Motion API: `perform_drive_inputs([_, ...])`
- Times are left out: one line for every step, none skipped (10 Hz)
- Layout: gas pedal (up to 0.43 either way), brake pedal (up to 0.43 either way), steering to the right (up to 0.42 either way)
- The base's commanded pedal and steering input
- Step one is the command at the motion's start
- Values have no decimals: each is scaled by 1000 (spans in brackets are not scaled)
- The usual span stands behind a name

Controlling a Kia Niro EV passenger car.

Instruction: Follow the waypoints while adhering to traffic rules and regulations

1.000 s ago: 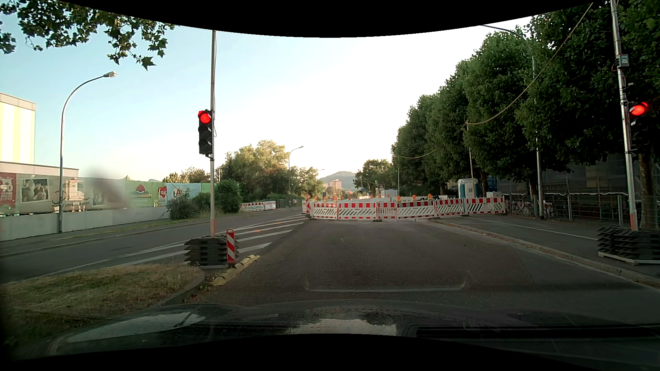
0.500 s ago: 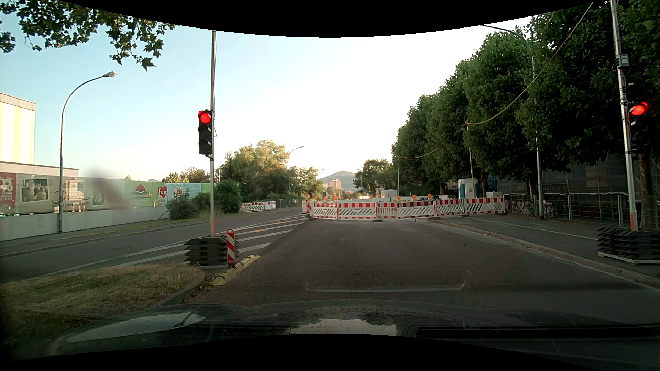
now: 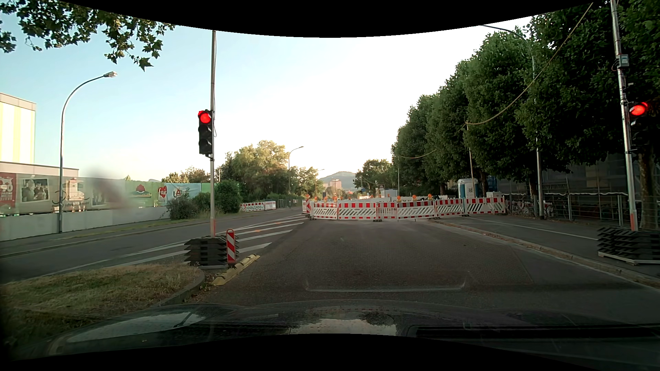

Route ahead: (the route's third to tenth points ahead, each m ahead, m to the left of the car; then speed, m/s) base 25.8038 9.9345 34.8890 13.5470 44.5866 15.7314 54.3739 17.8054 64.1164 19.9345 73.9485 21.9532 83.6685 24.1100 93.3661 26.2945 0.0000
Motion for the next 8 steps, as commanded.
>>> perform_drive_inputs([0,232,-3])
perform_drive_inputs([0,232,-3])
perform_drive_inputs([0,232,-3])
perform_drive_inputs([0,232,-3])
perform_drive_inputs([0,232,-3])
perform_drive_inputs([0,232,-3])
perform_drive_inputs([0,232,-3])
perform_drive_inputs([0,232,-3])
